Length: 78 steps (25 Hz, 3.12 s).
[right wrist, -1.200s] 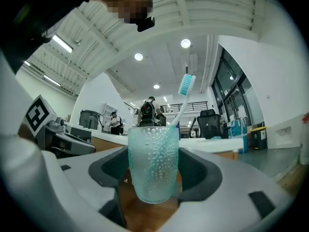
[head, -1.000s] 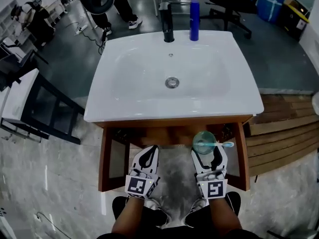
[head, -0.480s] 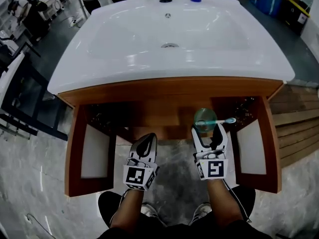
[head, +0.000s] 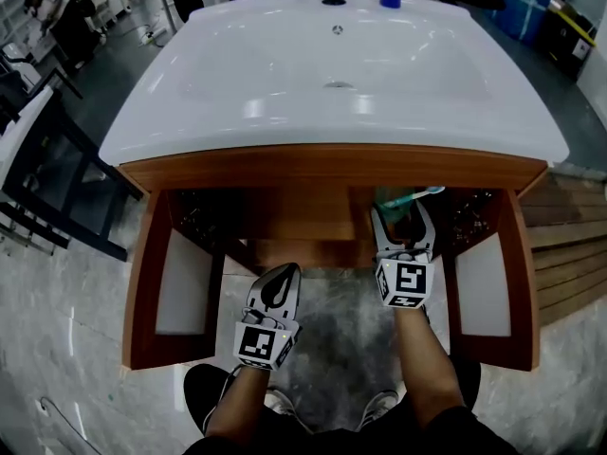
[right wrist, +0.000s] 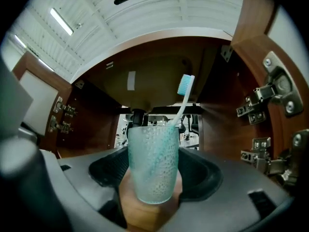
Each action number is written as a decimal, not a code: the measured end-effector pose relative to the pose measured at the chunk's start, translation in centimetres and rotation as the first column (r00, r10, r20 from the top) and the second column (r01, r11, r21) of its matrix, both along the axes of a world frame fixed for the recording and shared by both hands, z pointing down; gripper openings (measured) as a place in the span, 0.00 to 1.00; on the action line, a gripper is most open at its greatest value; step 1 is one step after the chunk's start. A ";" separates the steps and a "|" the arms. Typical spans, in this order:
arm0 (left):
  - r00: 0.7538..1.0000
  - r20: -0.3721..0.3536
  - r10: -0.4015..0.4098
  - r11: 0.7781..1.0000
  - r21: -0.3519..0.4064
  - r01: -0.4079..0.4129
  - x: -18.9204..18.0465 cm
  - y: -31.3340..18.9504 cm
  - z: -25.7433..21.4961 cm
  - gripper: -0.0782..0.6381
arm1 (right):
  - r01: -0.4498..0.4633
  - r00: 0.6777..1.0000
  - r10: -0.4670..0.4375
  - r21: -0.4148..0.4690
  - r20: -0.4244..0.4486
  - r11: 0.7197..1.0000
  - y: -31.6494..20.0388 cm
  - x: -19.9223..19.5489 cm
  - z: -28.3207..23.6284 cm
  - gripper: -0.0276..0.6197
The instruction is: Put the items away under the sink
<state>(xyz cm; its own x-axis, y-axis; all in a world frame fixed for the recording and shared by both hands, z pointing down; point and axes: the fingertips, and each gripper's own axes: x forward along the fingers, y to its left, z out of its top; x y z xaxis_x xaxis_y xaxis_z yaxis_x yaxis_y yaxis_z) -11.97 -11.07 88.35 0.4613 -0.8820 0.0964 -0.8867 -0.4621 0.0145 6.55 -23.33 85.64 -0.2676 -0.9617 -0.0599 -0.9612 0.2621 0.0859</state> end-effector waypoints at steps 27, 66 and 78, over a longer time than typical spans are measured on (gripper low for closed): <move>0.999 -0.024 0.023 0.999 -0.026 -0.023 0.7 0.9 -5.2 0.14 | 0.029 0.997 -0.047 -0.281 -0.059 0.959 3.2 0.4 -0.2 0.63; 0.998 -0.057 -0.004 0.999 -0.053 0.001 7.1 8.0 -53.5 0.14 | 0.160 0.987 -0.163 -0.184 0.002 0.970 18.9 3.9 -48.5 0.07; 0.997 -0.044 -0.056 0.995 -0.082 0.052 8.0 8.0 -51.8 0.14 | 0.209 0.978 -0.206 -0.182 0.036 0.961 17.8 4.7 -48.2 0.07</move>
<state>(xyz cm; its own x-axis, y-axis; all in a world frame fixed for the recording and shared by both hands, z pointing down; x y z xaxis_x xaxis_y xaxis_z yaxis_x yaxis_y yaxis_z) -4.00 -3.03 36.58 0.4186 -0.8960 0.1482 -0.9079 -0.4091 0.0913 11.27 -5.55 37.46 -0.4629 -0.8800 0.1068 -0.8849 0.4657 0.0019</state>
